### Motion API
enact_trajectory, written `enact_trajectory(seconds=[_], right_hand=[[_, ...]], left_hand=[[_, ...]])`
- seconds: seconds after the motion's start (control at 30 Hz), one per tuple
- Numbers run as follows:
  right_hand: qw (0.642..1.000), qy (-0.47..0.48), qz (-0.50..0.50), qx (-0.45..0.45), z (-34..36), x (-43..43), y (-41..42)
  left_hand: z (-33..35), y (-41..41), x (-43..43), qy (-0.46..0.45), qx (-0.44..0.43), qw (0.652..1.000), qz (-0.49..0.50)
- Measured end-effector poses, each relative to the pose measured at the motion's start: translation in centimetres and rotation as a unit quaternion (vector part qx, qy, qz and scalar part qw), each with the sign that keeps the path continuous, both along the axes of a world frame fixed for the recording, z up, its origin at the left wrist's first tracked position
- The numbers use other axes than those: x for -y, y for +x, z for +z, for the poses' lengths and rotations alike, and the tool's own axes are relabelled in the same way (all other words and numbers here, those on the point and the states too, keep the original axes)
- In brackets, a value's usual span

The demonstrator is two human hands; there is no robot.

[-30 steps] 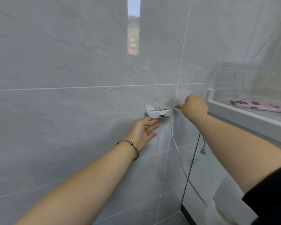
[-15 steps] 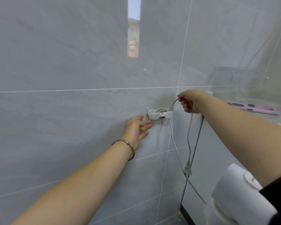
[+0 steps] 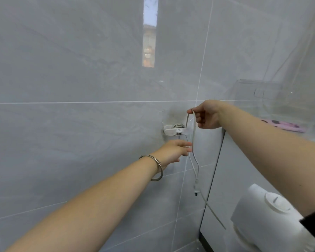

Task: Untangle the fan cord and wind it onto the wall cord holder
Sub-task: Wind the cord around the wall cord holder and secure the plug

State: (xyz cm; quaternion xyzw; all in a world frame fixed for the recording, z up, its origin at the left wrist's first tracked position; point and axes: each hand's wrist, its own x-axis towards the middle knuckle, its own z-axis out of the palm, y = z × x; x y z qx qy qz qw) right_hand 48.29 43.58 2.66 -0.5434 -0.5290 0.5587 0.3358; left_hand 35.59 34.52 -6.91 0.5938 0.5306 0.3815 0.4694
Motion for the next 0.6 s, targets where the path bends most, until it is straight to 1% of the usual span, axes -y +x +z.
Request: enact_trajectory(seconds=[0.13,0.2,0.3,0.4,0.5,0.6], right_hand=[[1.0,0.009,0.002,-0.007,-0.2,0.2,-0.1],[1.0,0.011,0.015,-0.008,-0.4,0.4,-0.3],[0.999,0.032,0.035,0.003,-0.8,0.7,-0.9],[0.992,0.091,0.052,0.07,-1.5,1.0,-1.2],[0.982,0.144,0.036,0.118,-2.2,1.3,-1.0],[0.958,0.207,-0.004,0.199,-3.6,1.0,-0.4]], left_hand=[[0.2,0.2,0.0,0.002,0.001,1.0,0.005],[0.1,0.0,-0.2,0.014,0.027,0.999,0.021],[0.0,-0.1,-0.7,0.066,0.089,0.99,0.081],[0.4,-0.4,-0.9,0.117,0.151,0.972,0.135],[0.6,-1.4,-1.6,0.146,0.139,0.961,0.187],[0.7,-3.2,-2.2,0.161,0.127,0.951,0.23]])
